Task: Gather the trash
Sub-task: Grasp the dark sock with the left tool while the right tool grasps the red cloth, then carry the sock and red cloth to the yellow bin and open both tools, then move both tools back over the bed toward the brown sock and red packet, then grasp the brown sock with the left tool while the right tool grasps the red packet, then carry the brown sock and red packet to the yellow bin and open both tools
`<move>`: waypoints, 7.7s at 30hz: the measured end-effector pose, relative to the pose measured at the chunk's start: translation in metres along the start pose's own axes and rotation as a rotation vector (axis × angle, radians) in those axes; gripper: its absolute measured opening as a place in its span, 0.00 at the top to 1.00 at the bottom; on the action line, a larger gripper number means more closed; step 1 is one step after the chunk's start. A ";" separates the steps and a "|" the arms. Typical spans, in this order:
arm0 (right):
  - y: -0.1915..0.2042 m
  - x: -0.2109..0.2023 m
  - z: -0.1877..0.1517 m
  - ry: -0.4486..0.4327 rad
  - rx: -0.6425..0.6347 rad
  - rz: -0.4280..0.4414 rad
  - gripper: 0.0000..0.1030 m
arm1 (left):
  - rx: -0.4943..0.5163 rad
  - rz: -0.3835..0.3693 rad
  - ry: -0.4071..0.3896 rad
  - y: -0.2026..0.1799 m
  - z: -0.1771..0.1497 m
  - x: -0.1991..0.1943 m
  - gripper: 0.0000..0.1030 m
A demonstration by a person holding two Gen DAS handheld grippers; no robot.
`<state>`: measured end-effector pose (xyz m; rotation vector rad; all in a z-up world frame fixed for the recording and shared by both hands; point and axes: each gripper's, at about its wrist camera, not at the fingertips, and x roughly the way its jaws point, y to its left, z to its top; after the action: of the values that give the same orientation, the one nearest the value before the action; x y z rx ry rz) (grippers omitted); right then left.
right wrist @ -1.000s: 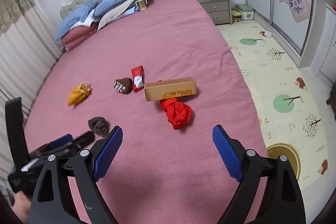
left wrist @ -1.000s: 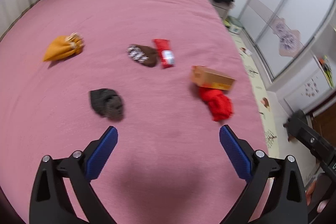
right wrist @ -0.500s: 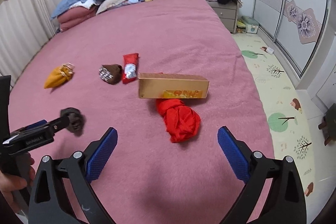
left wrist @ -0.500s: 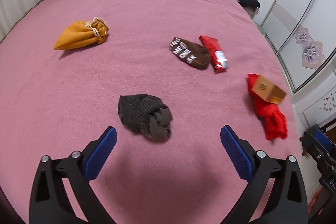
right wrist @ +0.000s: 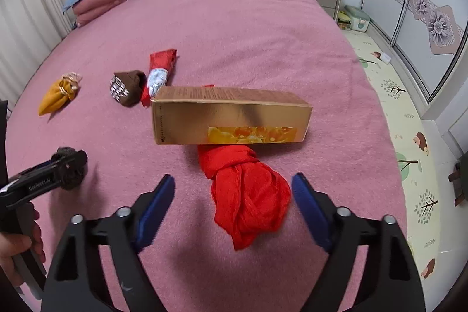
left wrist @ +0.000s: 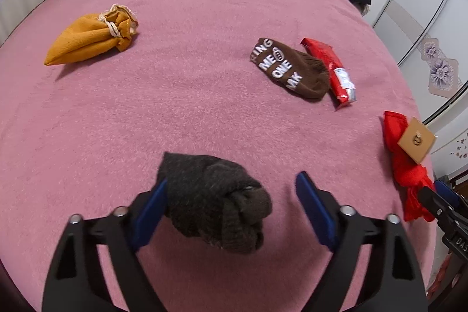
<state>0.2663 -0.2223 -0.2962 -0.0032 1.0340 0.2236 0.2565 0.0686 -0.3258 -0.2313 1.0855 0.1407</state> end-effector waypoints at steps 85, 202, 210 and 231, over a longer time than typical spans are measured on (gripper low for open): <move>-0.311 -0.312 -0.235 -0.061 0.805 -0.130 0.71 | 0.863 -0.607 0.342 -0.490 -0.242 -0.171 0.56; 0.059 0.107 0.140 0.232 0.088 0.191 0.32 | -0.074 -0.181 0.174 -0.001 0.120 0.077 0.87; 0.066 0.115 0.132 0.287 0.059 0.159 0.71 | -0.087 -0.202 0.169 0.004 0.110 0.060 0.88; 0.033 -0.090 0.043 0.147 0.136 0.228 0.72 | 0.064 -0.367 0.168 -0.063 0.016 -0.089 0.88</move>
<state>0.2528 -0.2018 -0.1936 0.2250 1.1946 0.3645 0.2440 0.0115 -0.2321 -0.3850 1.1938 -0.2457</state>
